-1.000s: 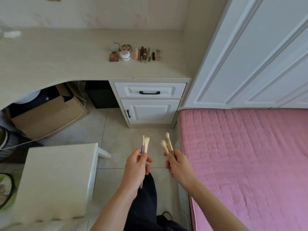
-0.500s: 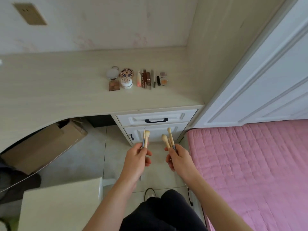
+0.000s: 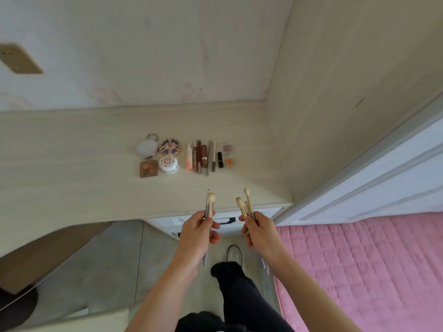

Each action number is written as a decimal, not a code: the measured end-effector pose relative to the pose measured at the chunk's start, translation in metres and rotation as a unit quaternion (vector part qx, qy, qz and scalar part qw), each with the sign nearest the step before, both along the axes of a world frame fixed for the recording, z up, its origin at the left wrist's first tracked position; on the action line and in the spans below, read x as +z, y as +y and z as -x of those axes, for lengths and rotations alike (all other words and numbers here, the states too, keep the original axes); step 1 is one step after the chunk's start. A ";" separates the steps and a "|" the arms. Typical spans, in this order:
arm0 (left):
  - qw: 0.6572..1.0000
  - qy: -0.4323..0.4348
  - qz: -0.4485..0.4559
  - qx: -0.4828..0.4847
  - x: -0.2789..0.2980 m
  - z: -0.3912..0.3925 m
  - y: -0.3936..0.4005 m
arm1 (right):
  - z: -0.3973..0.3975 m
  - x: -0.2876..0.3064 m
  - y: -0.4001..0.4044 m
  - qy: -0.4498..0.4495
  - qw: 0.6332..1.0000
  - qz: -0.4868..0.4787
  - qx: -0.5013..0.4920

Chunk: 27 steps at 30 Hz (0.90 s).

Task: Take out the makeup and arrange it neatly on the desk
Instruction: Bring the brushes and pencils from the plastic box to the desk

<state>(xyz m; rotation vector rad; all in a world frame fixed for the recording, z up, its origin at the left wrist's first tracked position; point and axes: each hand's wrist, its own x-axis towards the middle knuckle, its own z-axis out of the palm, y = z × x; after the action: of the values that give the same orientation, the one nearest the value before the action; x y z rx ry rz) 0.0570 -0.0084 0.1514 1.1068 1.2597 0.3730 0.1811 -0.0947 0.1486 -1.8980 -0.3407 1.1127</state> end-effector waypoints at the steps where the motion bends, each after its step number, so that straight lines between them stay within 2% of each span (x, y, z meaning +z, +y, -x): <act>1: 1.000 -0.005 0.005 0.003 0.001 -0.011 0.006 | -0.011 0.002 0.008 0.009 1.000 -0.002 0.002; 8: 0.999 -0.023 0.029 0.021 0.006 -0.088 0.045 | -0.082 0.001 0.054 0.027 0.999 0.007 0.021; 13: 1.000 -0.001 0.026 -0.007 -0.005 -0.127 0.063 | -0.116 -0.012 0.075 0.006 0.999 0.029 0.021; 27: 0.992 0.056 0.094 -0.056 -0.051 -0.207 0.111 | -0.172 -0.045 0.127 -0.015 0.995 0.081 -0.051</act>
<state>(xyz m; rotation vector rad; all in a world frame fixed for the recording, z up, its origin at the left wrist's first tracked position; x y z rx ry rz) 0.2641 0.1021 0.1007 1.0431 1.2968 0.1063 0.3526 0.0318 0.1040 -2.0524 -0.1721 1.0722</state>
